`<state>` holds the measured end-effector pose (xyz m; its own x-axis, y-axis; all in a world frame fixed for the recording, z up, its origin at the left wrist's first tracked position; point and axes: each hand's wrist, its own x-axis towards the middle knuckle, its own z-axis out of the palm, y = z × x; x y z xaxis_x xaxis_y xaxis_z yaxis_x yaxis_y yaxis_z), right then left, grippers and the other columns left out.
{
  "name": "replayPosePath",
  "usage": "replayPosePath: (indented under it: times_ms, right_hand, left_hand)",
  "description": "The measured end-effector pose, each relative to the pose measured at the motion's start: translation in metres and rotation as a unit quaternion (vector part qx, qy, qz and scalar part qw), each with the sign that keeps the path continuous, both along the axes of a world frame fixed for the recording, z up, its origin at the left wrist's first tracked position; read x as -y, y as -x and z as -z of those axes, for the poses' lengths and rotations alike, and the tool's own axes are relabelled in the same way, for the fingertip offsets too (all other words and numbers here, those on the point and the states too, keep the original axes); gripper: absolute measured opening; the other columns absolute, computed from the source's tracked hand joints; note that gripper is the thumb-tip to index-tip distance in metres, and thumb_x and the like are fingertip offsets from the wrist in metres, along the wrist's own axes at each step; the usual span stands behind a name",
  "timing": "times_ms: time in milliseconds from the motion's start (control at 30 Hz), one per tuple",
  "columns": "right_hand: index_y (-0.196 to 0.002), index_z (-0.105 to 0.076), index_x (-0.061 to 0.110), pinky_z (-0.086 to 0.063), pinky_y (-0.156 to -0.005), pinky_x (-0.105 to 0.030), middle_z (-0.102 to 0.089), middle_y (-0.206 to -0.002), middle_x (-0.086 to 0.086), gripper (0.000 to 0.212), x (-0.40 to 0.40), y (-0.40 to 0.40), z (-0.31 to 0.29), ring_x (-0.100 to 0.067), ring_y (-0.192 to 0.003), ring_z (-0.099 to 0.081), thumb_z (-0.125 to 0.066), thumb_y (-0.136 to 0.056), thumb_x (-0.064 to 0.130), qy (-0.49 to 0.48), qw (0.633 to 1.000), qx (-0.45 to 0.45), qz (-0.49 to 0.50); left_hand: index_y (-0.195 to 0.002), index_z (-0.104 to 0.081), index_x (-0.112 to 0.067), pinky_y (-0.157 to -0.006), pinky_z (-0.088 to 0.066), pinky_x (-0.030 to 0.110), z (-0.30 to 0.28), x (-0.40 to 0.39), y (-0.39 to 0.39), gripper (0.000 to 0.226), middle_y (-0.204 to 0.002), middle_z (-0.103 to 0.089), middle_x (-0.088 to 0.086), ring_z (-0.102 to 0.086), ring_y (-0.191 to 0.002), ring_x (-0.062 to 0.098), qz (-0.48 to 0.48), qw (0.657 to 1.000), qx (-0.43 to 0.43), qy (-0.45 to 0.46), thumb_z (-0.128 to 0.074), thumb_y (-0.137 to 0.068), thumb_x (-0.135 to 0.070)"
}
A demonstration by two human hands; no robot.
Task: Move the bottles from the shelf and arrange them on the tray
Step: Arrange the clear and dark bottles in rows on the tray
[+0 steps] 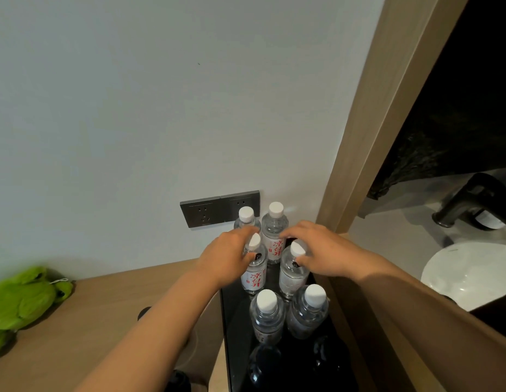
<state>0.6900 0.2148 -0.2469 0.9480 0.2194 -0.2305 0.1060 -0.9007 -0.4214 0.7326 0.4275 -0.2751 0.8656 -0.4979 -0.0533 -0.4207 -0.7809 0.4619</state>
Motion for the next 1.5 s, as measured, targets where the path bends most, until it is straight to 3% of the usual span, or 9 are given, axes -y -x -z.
replayPosePath:
  times_ms: [167, 367, 667, 900, 1100, 1200, 1267, 1333, 1500]
  right_hand:
    - [-0.119, -0.059, 0.03, -0.044, -0.089, -0.035, -0.055, -0.112, 0.001, 0.034, 0.006, -0.006, -0.006, -0.019, -0.106, -0.053, -0.062, -0.087, 0.016, 0.044, 0.998, 0.011, -0.045]
    - [-0.117, -0.051, 0.013, -0.044, -0.07, -0.034, -0.054, -0.109, -0.007, 0.03, -0.01, -0.009, 0.0, -0.028, -0.094, -0.059, -0.055, -0.093, 0.03, 0.135, 0.986, 0.095, -0.022]
    - [-0.126, -0.043, 0.01, -0.037, -0.067, -0.032, -0.051, -0.112, -0.012, 0.036, -0.026, -0.024, 0.005, -0.028, -0.092, -0.057, -0.053, -0.095, 0.025, 0.126, 0.985, 0.118, -0.007]
    - [-0.125, -0.044, 0.013, -0.038, -0.067, -0.032, -0.05, -0.113, -0.01, 0.035, -0.025, -0.024, 0.01, -0.028, -0.092, -0.058, -0.055, -0.094, 0.025, 0.111, 0.986, 0.12, -0.026]
    - [-0.127, -0.045, 0.021, -0.044, -0.07, -0.032, -0.047, -0.114, -0.003, 0.034, -0.018, -0.021, 0.017, -0.023, -0.092, -0.058, -0.052, -0.095, 0.029, 0.056, 0.989, 0.139, -0.002]
    - [-0.131, -0.042, 0.029, -0.05, -0.084, -0.037, -0.043, -0.117, 0.001, 0.044, -0.012, -0.017, 0.025, -0.019, -0.099, -0.056, -0.059, -0.09, 0.028, -0.048, 0.992, 0.1, 0.051]
    - [-0.133, -0.04, 0.03, -0.046, -0.091, -0.031, -0.039, -0.119, 0.003, 0.057, -0.008, -0.016, 0.029, -0.016, -0.104, -0.052, -0.069, -0.084, 0.027, -0.116, 0.986, 0.066, 0.098]
    - [-0.13, -0.042, 0.027, -0.041, -0.088, -0.026, -0.039, -0.117, 0.003, 0.061, -0.004, -0.016, 0.036, -0.013, -0.1, -0.049, -0.075, -0.078, 0.026, -0.13, 0.983, 0.03, 0.123]
    - [-0.11, -0.05, 0.026, -0.043, -0.071, -0.016, -0.046, -0.112, 0.001, 0.041, -0.003, -0.014, 0.054, -0.012, -0.089, -0.053, -0.075, -0.079, 0.019, -0.189, 0.968, 0.031, 0.16]
  left_hand:
    - [-0.135, -0.047, -0.027, -0.098, -0.044, 0.031, -0.012, 0.001, 0.007, 0.049, -0.139, -0.052, -0.002, -0.05, -0.125, 0.018, -0.014, 0.998, 0.051, 0.037, -0.064, -0.089, -0.028]
    - [-0.115, -0.06, -0.025, -0.093, -0.045, 0.028, -0.022, 0.004, 0.01, 0.024, -0.126, -0.06, -0.005, -0.054, -0.116, 0.013, -0.014, 0.993, 0.088, 0.078, -0.06, -0.09, -0.026]
    - [-0.135, -0.047, -0.032, -0.095, -0.049, 0.033, 0.001, -0.007, 0.009, 0.05, -0.137, -0.056, -0.004, -0.055, -0.121, 0.016, -0.023, 0.998, 0.043, 0.041, -0.064, -0.088, -0.03]
    - [-0.131, -0.036, -0.033, -0.083, -0.053, 0.038, 0.01, -0.001, 0.009, 0.058, -0.123, -0.063, 0.001, -0.063, -0.104, 0.024, -0.017, 0.998, 0.062, -0.005, -0.069, -0.083, -0.033]
    - [-0.132, -0.024, -0.034, -0.08, -0.056, 0.041, 0.019, 0.0, 0.002, 0.065, -0.118, -0.066, 0.002, -0.065, -0.098, 0.025, -0.02, 0.996, 0.079, -0.048, -0.066, -0.084, -0.043]
    - [-0.13, -0.031, -0.032, -0.079, -0.055, 0.042, 0.023, -0.004, 0.002, 0.063, -0.122, -0.062, 0.0, -0.065, -0.098, 0.025, -0.03, 0.997, 0.067, -0.022, -0.068, -0.08, -0.045]
    - [-0.127, -0.035, -0.033, -0.079, -0.054, 0.041, 0.025, -0.005, 0.001, 0.063, -0.124, -0.06, -0.002, -0.064, -0.095, 0.022, -0.044, 0.998, 0.041, 0.001, -0.07, -0.077, -0.048]
    - [-0.128, -0.037, -0.033, -0.08, -0.054, 0.039, 0.028, -0.006, 0.0, 0.065, -0.123, -0.06, -0.003, -0.064, -0.094, 0.019, -0.045, 0.999, 0.015, 0.01, -0.072, -0.075, -0.049]
    - [-0.13, -0.041, -0.026, -0.085, -0.052, 0.036, 0.034, -0.007, -0.001, 0.06, -0.124, -0.061, 0.002, -0.062, -0.099, 0.021, -0.029, 1.0, 0.003, 0.001, -0.069, -0.081, -0.045]
